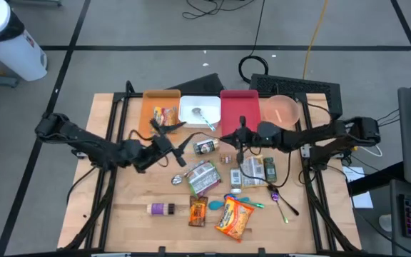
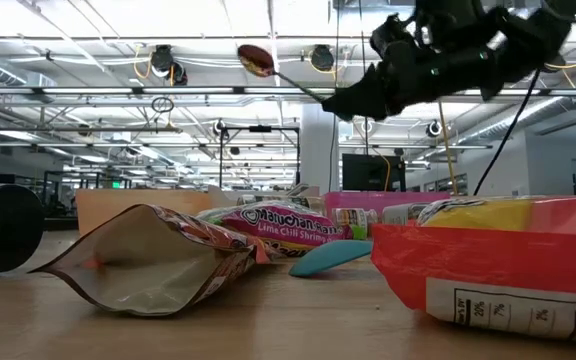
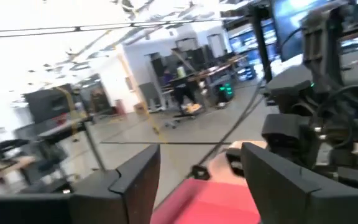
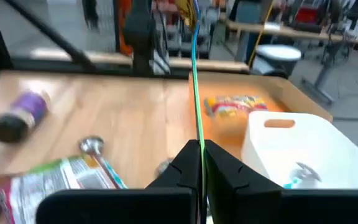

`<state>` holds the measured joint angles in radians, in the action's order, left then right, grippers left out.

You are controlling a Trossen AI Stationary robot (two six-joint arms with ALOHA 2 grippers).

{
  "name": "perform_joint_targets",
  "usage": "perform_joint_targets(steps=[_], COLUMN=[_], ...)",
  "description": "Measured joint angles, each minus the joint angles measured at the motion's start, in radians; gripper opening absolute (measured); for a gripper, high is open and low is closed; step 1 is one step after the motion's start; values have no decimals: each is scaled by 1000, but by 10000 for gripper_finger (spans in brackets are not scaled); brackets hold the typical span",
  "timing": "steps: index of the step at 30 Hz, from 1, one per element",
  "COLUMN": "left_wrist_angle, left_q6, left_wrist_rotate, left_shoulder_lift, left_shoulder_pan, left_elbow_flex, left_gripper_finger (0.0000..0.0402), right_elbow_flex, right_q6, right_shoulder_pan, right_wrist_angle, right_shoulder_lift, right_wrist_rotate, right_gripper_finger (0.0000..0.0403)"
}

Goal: Pick & Place Food Item
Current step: Put the left purple spoon into the white bin

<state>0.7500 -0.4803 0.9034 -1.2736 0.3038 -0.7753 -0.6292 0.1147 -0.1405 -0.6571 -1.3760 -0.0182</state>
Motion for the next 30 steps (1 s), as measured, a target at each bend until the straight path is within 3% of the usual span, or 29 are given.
perform_joint_targets(steps=[6, 12, 18, 24, 30], left_wrist_angle=[-179, -485, -784, -979, -1139], left_q6=[31, 308, 627, 777, 894], left_wrist_rotate=[260, 386, 406, 366, 353], left_shoulder_lift=[120, 208, 229, 227, 227], left_shoulder_pan=[126, 213, 236, 240, 251], left_elbow_flex=[0, 0, 0, 0, 0], left_gripper_finger=[235, 224, 216, 214, 214], right_elbow_flex=[-199, -358, -559, -726, -821], right_q6=[117, 88, 28, 25, -33], right_shoulder_pan=[-20, -24, -28, -45, -106], right_wrist_angle=[364, 552, 787, 952, 996], right_shoulder_lift=[22, 0, -85, -219, -359], right_wrist_rotate=[112, 146, 257, 259, 255], right_gripper_finger=[0, 0, 0, 0, 0])
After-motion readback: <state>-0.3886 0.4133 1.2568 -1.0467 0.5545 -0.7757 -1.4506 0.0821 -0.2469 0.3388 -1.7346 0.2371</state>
